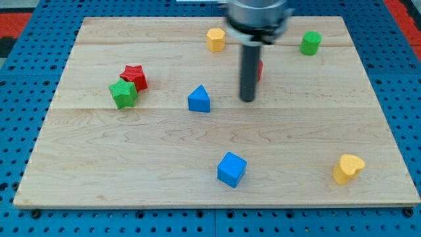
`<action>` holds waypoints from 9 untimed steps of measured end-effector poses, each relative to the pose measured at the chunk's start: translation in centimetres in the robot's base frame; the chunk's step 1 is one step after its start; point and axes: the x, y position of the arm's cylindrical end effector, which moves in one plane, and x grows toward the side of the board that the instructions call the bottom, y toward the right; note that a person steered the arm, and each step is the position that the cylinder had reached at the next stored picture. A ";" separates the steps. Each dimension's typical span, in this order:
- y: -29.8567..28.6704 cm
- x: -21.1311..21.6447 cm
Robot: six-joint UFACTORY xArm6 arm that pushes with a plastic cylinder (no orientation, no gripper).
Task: Place the red circle below the yellow hexagon
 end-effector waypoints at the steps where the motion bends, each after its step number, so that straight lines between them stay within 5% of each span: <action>1: 1.2 -0.1; 4: 1.1 -3.9; 7: -9.8 -3.4; 8: -9.7 -3.8; 9: -1.7 -3.9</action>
